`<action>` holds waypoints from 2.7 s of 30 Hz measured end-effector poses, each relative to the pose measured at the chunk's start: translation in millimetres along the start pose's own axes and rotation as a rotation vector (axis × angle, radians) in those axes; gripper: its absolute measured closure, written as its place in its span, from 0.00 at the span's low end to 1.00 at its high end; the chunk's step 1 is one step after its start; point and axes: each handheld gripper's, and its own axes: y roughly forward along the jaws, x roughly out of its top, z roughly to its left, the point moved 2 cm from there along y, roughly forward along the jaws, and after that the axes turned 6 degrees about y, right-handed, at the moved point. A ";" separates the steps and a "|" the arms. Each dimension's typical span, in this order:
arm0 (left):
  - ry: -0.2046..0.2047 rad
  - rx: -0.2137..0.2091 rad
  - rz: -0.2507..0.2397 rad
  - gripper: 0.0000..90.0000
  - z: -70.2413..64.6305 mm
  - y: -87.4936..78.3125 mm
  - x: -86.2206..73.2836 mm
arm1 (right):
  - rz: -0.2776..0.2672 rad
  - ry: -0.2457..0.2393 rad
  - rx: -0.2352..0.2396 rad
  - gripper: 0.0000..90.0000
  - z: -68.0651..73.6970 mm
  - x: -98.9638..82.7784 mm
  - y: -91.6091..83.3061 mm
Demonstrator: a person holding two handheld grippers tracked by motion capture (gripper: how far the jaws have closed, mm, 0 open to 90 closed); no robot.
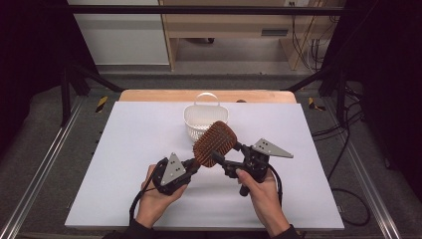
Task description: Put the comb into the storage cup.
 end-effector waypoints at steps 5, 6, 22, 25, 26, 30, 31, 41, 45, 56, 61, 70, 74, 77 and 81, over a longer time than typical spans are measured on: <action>-0.001 0.003 -0.014 0.80 -0.4 -1.4 1.5 | 0.000 0.029 0.004 0.23 -1.2 7.0 4.1; 0.002 0.002 -0.014 0.80 -0.7 -1.5 1.7 | 0.001 0.034 0.006 0.24 -1.5 7.8 4.6; -0.007 0.005 -0.025 0.80 -1.2 -2.7 1.9 | 0.001 0.103 0.037 0.36 -2.6 18.4 11.1; -0.005 0.002 -0.029 0.80 -2.4 -1.8 2.0 | -0.005 0.130 0.040 0.37 -3.8 19.3 12.0; -0.003 0.002 -0.030 0.80 -2.8 -1.7 2.2 | -0.006 0.132 0.040 0.37 -4.1 19.4 12.5; -0.001 0.001 -0.032 0.80 -2.9 -1.8 2.2 | 0.000 0.140 0.043 0.38 -3.8 18.5 13.8; -0.001 0.001 -0.033 0.80 -2.8 -1.7 2.0 | 0.000 0.138 0.043 0.39 -3.9 18.3 14.3; -0.013 -0.003 -0.034 0.80 -1.2 -0.5 -1.4 | -0.004 0.158 0.048 0.47 -1.8 17.5 15.6; -0.020 -0.006 -0.034 0.80 -0.6 -0.3 -2.6 | -0.002 0.156 0.053 0.49 0.5 16.3 17.9; -0.034 -0.005 -0.029 0.80 0.5 -0.2 -4.0 | 0.008 0.138 0.049 0.53 6.1 17.0 21.5; -0.049 -0.005 -0.036 0.80 2.2 -1.4 -4.5 | 0.017 0.119 0.034 0.56 11.2 19.0 24.7; -0.089 0.000 -0.050 0.80 5.6 -2.4 -5.9 | 0.015 0.108 0.009 0.58 15.5 22.8 31.7; -0.115 0.006 -0.056 0.80 6.4 -2.0 -7.2 | 0.019 0.099 0.000 0.59 17.3 23.5 35.2; -0.145 0.014 -0.069 0.78 6.9 -2.1 -7.7 | 0.012 0.102 -0.007 0.59 18.5 24.3 36.8; -0.191 0.016 -0.093 0.74 9.2 -2.9 -9.1 | 0.013 0.098 -0.014 0.59 20.0 25.5 38.5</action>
